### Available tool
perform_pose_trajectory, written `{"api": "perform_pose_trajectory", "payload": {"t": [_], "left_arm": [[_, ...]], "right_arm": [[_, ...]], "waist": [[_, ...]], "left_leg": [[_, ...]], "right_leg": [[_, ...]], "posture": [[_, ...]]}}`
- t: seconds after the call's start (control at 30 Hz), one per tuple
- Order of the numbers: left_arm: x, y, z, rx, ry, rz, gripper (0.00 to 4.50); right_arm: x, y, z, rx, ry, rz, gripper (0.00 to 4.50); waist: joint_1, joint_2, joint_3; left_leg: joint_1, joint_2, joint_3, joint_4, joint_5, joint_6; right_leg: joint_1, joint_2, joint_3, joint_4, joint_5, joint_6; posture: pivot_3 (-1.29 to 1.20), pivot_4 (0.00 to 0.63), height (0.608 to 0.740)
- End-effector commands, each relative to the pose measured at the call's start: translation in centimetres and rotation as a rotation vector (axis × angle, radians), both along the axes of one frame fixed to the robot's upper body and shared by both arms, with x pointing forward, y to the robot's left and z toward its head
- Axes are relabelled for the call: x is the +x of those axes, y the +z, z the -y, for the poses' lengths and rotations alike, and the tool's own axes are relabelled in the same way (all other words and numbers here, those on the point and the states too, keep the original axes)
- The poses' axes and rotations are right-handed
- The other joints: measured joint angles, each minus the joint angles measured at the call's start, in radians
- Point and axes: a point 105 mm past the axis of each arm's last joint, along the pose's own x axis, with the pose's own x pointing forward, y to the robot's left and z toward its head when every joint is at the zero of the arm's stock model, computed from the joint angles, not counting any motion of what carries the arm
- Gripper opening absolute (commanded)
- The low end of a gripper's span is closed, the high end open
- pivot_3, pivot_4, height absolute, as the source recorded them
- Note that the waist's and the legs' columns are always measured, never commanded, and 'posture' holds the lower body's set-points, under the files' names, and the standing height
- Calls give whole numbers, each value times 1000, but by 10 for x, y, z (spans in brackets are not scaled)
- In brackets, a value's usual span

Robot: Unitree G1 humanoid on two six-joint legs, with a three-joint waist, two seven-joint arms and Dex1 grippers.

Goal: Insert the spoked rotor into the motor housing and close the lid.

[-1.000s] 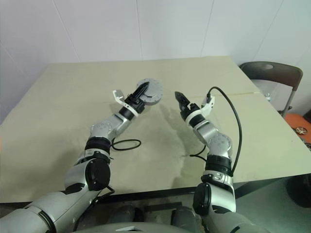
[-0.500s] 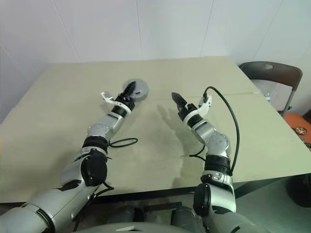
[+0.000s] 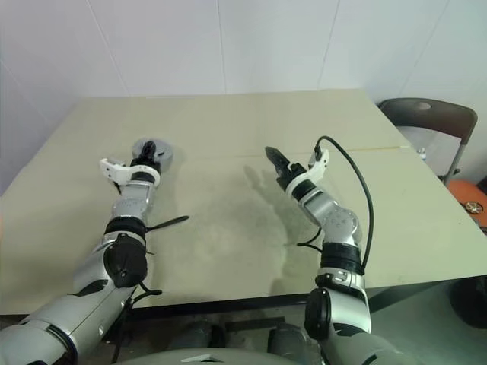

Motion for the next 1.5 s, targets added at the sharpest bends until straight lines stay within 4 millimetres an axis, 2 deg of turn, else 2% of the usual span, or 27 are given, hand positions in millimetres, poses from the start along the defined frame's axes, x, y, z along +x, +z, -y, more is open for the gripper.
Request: {"api": "perform_pose_trajectory", "payload": {"t": [0.03, 0.1, 0.2, 0.37, 0.6, 0.73, 0.83, 0.87, 1.2, 1.5], "left_arm": [[-2, 10, -12, 108, 27, 20, 2246], [-10, -6, -17, 123, 41, -30, 2246], [-19, -17, -23, 136, 69, -58, 2246], [-31, -26, -38, 179, 144, -108, 2246], [-37, -30, -49, 222, 201, -151, 2246], [-42, -35, -55, 241, 242, -192, 3481], [-47, -45, -64, 266, 289, -278, 4407], [-50, -48, -68, 275, 310, -308, 4483], [-72, -55, -102, 444, 481, -500, 4483], [-74, -31, -120, 665, 570, -535, 4483]], "right_arm": [[2, 14, 0, -4, 12, 54, 3890], [2, 14, 1, -9, 14, 55, 3890], [2, 14, 0, -20, 21, 55, 3890], [2, 13, -1, -25, 29, 57, 3890], [2, 12, -2, -34, 41, 55, 3890], [2, 12, -2, -37, 43, 57, 3890], [2, 12, -1, -38, 43, 57, 3890], [2, 12, -1, -39, 43, 57, 3890], [2, 10, -2, -47, 54, 57, 3890], [-3, 10, -9, -65, 96, 75, 3890]], "waist": [[0, 0, 0], [-1, 0, 0], [-4, -1, 0], [-7, -1, -1], [-19, -2, -1], [-29, -2, -1], [-33, -2, -1], [-34, -2, -2], [-71, -2, -2], [-48, -3, -2]], "left_leg": [[0, 0, 0, 0, 0, 0], [0, 0, 0, 0, 0, 0], [0, 0, 0, 1, 0, 0], [2, 1, 1, 1, 0, 0], [7, 3, 4, 1, -3, 4], [11, 4, 6, 1, -3, 4], [19, 5, 10, -1, -3, 4], [21, 5, 11, -1, -3, 4], [34, 7, 13, -8, -3, 3], [34, 8, 14, -8, -4, 3]], "right_leg": [[0, 0, 0, 0, 0, 0], [0, 0, 0, 0, 0, 0], [0, 0, 0, 1, 0, 0], [0, 0, 1, 3, 0, 0], [1, 1, 4, 7, 0, 0], [4, 2, 5, 7, 1, -1], [9, 2, 9, 7, 1, -1], [10, 3, 9, 7, 1, -2], [10, 5, 15, 7, 4, -7], [10, 4, 15, 7, 5, -8]], "posture": [[0, 0, 740], [0, 0, 740], [0, 0, 740], [0, 0, 740], [0, 0, 740], [0, 0, 740], [0, 0, 740], [0, 0, 740], [0, 0, 740], [0, 0, 740]]}}
